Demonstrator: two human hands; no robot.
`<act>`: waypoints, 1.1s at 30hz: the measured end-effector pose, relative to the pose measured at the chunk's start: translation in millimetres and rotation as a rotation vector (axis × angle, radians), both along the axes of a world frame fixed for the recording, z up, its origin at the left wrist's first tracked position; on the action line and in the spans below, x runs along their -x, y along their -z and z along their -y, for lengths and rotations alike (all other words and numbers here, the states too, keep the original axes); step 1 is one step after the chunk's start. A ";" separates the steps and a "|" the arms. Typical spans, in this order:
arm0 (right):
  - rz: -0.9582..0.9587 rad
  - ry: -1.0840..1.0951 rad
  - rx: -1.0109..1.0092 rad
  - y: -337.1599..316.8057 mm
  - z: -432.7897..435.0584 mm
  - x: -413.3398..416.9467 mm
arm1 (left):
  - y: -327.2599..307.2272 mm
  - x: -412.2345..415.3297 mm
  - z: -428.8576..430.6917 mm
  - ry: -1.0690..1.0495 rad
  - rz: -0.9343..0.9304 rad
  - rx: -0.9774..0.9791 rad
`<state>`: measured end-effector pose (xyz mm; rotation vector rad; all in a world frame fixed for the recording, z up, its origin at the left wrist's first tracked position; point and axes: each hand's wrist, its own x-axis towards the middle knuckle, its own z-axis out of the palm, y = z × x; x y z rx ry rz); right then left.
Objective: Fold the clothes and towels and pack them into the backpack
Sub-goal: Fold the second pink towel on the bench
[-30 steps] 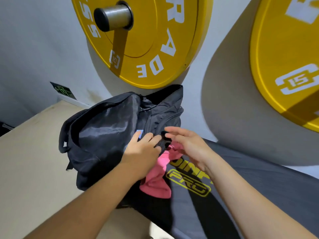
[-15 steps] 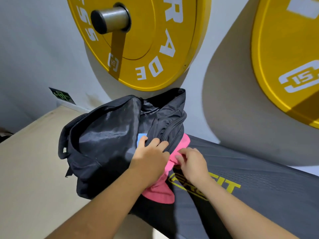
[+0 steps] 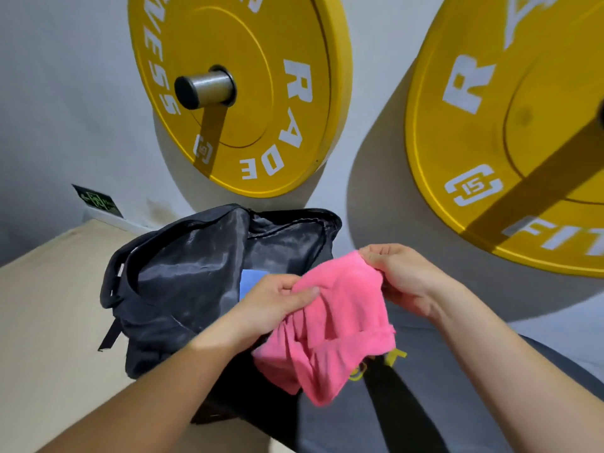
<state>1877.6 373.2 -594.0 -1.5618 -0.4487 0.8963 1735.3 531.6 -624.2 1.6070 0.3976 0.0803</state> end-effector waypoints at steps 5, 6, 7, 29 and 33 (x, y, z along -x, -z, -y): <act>-0.070 0.132 0.003 -19.8 16.3 8.4 | -35.4 7.3 0.1 -0.017 0.049 -0.085; -0.099 0.157 -0.001 -24.1 19.4 11.1 | -38.0 9.9 -0.4 -0.038 0.043 -0.265; -0.132 0.185 -0.006 -28.8 22.6 13.8 | -38.9 12.9 -2.3 -0.065 0.024 -0.541; 0.846 -0.068 0.059 -159.4 175.9 139.3 | -181.8 88.5 163.5 0.056 0.415 -0.040; 0.988 -0.091 -0.037 -170.8 190.7 168.4 | -215.0 109.4 188.0 0.257 0.358 -0.086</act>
